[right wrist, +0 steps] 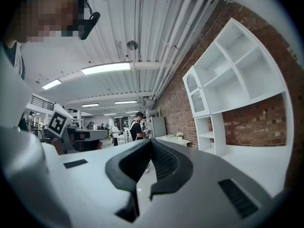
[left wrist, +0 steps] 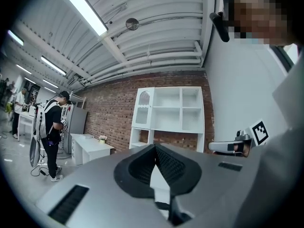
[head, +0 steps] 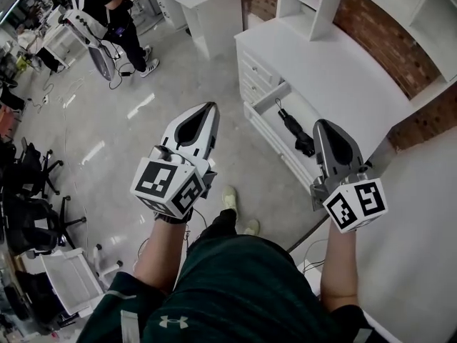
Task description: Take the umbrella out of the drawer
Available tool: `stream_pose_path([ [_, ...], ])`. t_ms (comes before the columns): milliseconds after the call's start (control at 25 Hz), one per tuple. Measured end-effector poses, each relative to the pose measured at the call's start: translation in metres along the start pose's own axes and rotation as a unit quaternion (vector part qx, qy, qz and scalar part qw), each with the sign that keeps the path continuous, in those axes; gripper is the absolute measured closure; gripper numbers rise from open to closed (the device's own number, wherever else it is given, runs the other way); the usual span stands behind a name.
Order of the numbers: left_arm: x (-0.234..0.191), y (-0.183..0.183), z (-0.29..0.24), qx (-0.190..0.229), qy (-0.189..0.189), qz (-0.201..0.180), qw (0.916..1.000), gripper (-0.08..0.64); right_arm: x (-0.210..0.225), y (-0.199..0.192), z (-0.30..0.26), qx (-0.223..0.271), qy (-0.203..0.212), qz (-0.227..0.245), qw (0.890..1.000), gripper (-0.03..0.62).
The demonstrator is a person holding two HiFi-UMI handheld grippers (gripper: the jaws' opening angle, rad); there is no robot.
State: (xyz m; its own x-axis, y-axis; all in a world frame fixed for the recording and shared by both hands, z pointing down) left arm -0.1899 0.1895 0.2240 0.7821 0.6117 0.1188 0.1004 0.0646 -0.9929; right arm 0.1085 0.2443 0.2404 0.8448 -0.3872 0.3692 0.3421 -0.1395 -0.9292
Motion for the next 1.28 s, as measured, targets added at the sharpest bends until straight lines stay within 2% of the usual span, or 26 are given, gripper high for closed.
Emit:
stream_pose_path([
  [520, -0.059, -0.034, -0.099, 0.001, -0.044, 0.006, 0.999, 0.554, 0.039, -0.003, -0.085, -0.02, -0.042, 0.01, 0.999, 0.588],
  [800, -0.091, -0.063, -0.149, -0.003, -0.084, 0.007, 0.9964, 0.554, 0.054, -0.018, -0.137, -0.042, -0.072, 0.014, 0.996, 0.588],
  [1080, -0.104, -0.099, -0.186, -0.021, -0.121, 0.03, 0.992, 0.554, 0.085, -0.055, -0.159, -0.099, -0.114, 0.022, 0.988, 0.588],
  [1280, -0.1, -0.116, -0.213, -0.033, -0.138, 0.032, 0.9894, 0.554, 0.123, -0.083, -0.169, -0.155, -0.127, 0.03, 0.979, 0.588],
])
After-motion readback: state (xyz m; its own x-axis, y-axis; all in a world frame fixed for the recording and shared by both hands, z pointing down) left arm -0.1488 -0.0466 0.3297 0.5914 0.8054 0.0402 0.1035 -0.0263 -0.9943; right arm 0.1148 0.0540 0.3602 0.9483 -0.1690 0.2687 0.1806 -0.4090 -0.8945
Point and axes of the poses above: the fingertips, and each gripper's own axes: z backward along the fingers, x to its right, y out of its top, the point moved 10 cm from there along z, backward along the fingers, and after that the axes turned 14 degrees about -z, right-handed, at the moved point
